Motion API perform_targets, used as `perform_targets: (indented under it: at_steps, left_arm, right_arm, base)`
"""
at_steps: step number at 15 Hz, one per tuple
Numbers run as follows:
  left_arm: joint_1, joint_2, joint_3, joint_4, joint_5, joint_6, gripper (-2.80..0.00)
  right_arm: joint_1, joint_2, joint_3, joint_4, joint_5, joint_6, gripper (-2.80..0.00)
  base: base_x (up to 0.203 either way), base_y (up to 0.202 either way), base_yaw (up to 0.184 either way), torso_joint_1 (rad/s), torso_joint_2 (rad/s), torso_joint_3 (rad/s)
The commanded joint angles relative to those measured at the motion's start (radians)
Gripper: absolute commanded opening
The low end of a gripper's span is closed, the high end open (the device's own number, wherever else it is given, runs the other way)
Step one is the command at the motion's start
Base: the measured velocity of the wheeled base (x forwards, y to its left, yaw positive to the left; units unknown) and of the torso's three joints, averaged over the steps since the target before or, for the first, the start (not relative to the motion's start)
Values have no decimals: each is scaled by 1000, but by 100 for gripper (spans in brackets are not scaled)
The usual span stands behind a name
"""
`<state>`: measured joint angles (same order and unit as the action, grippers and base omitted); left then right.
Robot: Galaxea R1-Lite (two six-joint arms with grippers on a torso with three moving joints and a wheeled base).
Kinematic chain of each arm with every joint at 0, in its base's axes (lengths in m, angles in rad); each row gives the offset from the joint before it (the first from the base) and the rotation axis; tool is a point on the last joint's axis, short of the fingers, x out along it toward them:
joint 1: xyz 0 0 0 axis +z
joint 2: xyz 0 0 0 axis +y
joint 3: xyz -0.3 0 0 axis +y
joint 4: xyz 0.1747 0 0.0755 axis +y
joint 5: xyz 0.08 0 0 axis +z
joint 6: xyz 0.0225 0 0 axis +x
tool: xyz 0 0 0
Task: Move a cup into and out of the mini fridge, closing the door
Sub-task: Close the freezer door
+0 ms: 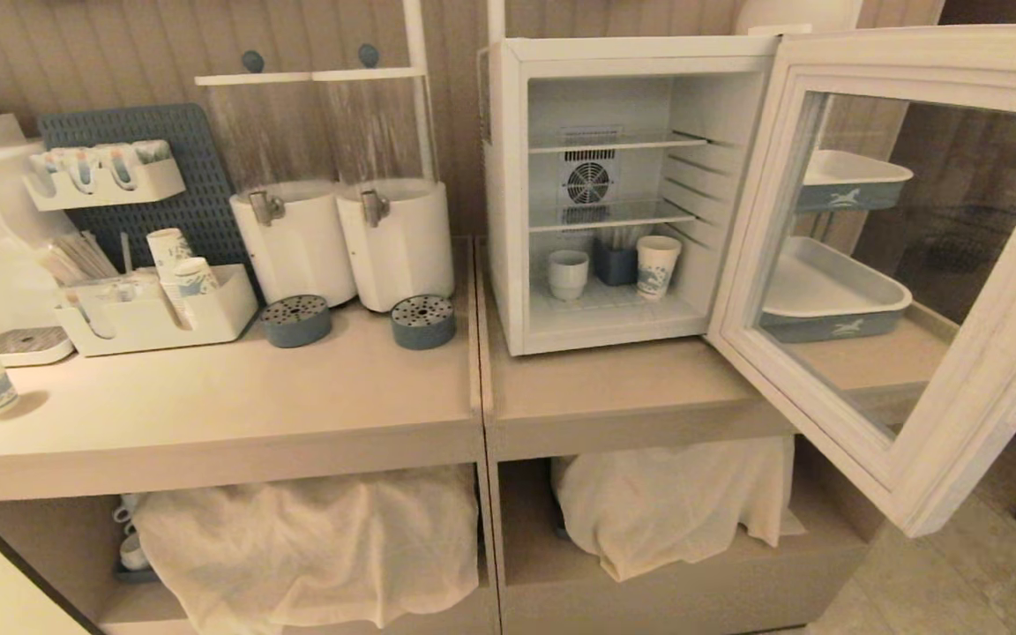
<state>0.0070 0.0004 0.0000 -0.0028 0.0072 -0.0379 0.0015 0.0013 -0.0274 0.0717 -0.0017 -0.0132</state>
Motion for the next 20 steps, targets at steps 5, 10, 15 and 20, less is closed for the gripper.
perform_targets:
  at_steps: [5,10,15,20]
  left_arm:
    - [1,1,0,0,0,-2,-280]
    - [0,1,0,0,0,-2,-280]
    - [1,1,0,0,0,-2,-280]
    - [1,1,0,0,0,-2,-280]
  right_arm:
    - [0,2,0,-1,0,7,-280]
    - [0,2,0,-1,0,7,-280]
    - [0,2,0,-1,0,7,-280]
    - [0,2,-1,0,-1,8,-280]
  base:
    - [0,-194,-7,5,3,1]
    - [0,-192,-8,-1,0,4]
    - [0,-172,-11,2,3,4]
    - [0,-10,-1,0,0,0]
